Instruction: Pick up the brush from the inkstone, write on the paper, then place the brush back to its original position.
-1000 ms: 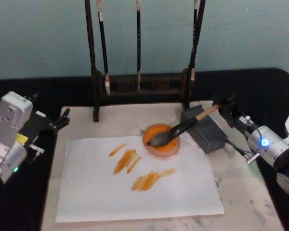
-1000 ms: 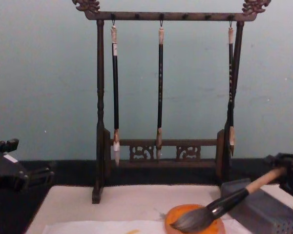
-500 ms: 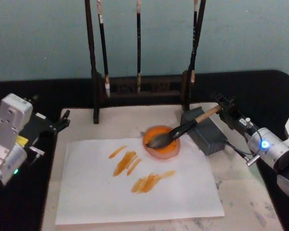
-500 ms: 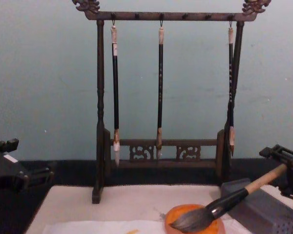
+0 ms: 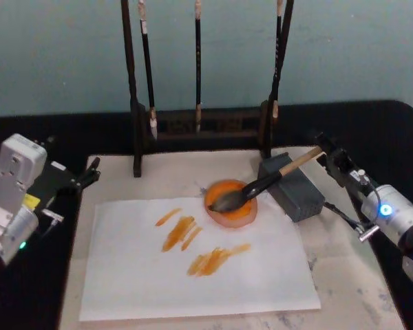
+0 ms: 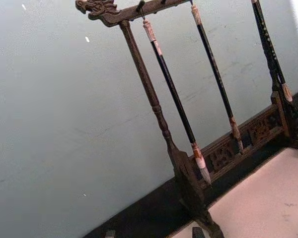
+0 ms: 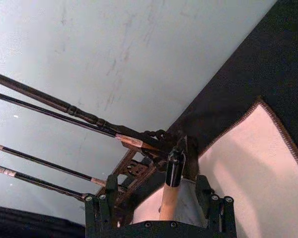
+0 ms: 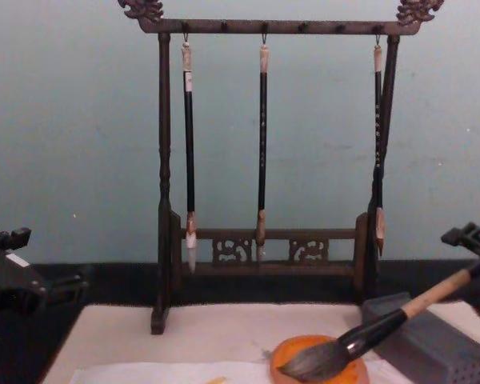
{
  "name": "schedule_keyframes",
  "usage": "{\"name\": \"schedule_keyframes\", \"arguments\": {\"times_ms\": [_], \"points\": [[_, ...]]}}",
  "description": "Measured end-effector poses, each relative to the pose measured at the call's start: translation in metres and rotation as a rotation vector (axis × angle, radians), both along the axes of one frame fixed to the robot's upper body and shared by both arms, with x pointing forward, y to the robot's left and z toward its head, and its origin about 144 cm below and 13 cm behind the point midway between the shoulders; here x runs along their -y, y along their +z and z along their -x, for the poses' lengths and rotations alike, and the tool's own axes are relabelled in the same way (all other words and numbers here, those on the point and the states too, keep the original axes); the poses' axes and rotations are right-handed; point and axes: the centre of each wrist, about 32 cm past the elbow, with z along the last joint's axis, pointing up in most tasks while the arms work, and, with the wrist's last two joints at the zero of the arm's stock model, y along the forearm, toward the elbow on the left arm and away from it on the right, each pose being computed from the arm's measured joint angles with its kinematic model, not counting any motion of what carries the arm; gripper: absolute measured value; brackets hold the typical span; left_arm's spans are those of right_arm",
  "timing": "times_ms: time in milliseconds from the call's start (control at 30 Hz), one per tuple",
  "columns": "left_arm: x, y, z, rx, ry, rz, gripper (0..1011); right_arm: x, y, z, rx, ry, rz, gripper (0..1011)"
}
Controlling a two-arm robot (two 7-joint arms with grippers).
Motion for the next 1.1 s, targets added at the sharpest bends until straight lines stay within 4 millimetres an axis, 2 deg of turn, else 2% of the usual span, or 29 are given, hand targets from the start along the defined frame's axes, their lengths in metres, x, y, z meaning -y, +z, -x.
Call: {"name": "schedule_keyframes", "arguments": {"times_ms": [267, 600, 833, 1100], "points": [[0.000, 0.000, 0.000, 0.000, 0.000, 0.000, 1001, -0.003, 0.015, 0.023, 0.025, -0.042, 0.104, 1000], [0.000, 0.000, 0.000, 0.000, 0.000, 0.000, 1001, -0.017, 0.041, 0.041, 0.144, -0.036, 0.465, 1000], [0.000, 0.000, 0.000, 0.000, 0.000, 0.000, 1001, -0.022, 0.057, 0.032, 0.252, -0.024, 0.702, 1000], [0.000, 0.000, 0.000, 0.000, 0.000, 0.000, 1001, -0.025, 0.067, 0.011, 0.302, 0.001, 0.850, 1000]]}}
